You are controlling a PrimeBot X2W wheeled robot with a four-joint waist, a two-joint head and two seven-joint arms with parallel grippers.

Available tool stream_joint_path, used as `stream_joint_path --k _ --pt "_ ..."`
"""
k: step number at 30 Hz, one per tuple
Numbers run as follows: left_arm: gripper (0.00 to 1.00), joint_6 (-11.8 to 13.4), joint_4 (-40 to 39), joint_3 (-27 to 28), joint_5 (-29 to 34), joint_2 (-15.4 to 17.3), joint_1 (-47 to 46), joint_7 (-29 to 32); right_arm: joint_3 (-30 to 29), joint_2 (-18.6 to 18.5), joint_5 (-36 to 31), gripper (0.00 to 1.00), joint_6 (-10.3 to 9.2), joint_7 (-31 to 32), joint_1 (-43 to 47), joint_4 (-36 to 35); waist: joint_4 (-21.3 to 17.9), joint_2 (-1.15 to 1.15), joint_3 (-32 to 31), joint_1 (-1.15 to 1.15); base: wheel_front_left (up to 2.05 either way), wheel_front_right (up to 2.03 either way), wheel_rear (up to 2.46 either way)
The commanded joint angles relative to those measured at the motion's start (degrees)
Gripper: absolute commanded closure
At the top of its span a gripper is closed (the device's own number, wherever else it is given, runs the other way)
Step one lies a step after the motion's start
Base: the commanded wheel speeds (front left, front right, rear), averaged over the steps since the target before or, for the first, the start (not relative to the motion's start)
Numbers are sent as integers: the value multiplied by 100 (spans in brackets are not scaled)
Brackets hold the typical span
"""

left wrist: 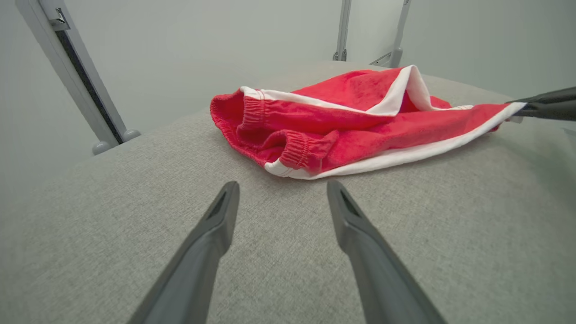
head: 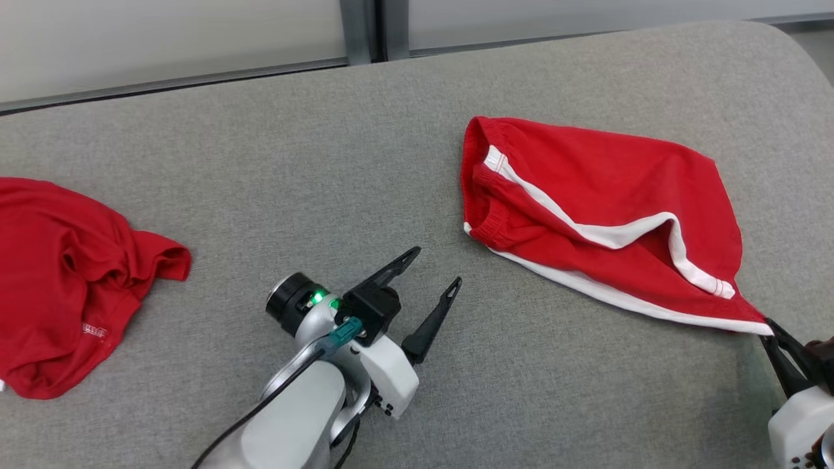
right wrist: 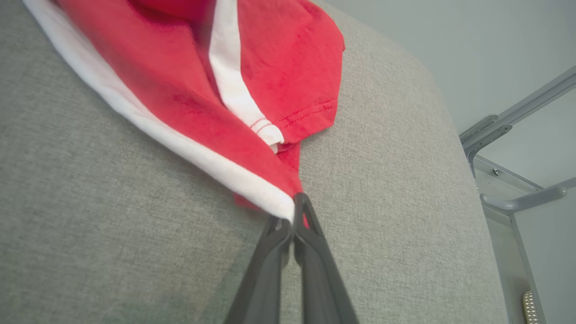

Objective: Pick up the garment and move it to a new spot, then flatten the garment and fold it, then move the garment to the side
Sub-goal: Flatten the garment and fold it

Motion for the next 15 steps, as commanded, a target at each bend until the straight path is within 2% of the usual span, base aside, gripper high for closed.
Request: stream_joint_path --k 1,8,15 --pt "0 -30 87 -62 43 35 -199 -2 7 14 36 100 -11 -58 -110 38 -116 -1 153 0 0 0 0" --pt "0 -46 905 -708 55 30 -1181 -3 172 122 15 100 -11 -230 -519 202 -329 -1 478 0 0 0 0" --pt "0 -42 1326 -1268 -112 82 -1893 -2 225 228 -13 100 -11 -376 -799 416 -511 -1 711 0 0 0 0"
